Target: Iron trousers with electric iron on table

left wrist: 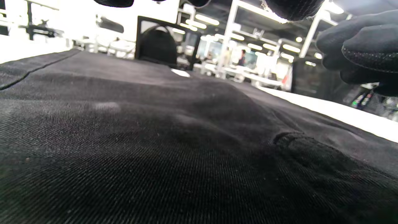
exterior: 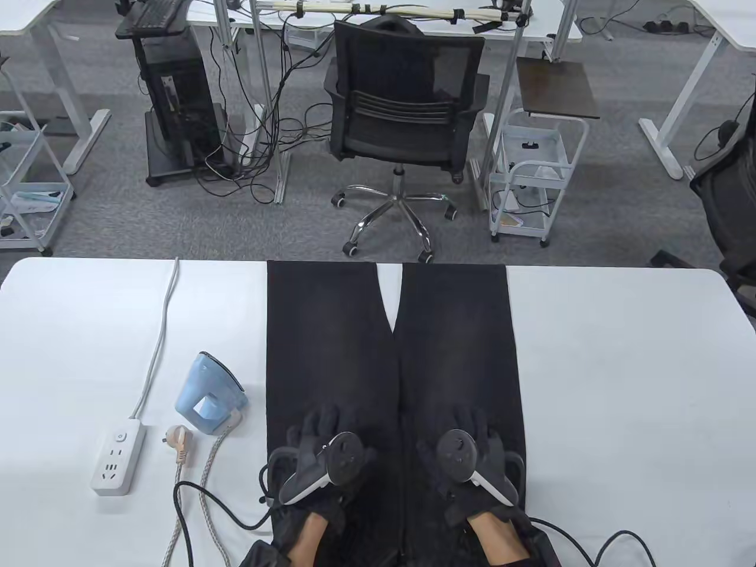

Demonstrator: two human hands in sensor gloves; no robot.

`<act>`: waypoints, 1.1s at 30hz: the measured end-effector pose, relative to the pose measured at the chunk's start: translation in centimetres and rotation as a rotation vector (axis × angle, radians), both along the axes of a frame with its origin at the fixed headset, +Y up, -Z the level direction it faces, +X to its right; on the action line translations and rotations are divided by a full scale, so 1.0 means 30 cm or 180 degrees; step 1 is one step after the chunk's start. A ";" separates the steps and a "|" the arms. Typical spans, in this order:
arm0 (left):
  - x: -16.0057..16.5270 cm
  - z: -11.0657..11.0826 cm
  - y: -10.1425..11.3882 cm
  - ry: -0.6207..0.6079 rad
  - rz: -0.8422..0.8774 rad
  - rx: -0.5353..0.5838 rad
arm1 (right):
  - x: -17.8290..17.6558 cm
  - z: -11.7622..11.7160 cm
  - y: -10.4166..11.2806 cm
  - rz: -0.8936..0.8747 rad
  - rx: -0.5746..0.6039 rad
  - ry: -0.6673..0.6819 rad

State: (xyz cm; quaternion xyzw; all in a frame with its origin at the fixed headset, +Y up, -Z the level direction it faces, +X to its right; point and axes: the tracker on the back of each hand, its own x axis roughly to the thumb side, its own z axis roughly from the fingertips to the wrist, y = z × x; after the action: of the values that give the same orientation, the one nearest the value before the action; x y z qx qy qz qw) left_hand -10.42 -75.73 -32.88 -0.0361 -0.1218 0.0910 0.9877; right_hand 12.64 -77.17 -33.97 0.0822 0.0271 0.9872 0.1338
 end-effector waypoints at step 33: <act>-0.430 0.101 0.439 0.1144 -0.0140 0.1069 | 0.001 0.006 0.019 -0.0152 0.0051 0.0113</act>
State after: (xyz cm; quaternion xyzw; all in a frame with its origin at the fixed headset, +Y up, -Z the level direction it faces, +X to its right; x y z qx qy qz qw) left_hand -23.32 -62.56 -29.85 0.1427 0.0433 0.0530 0.9874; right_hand 12.68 -76.60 -33.78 0.1014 0.0196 0.9823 0.1561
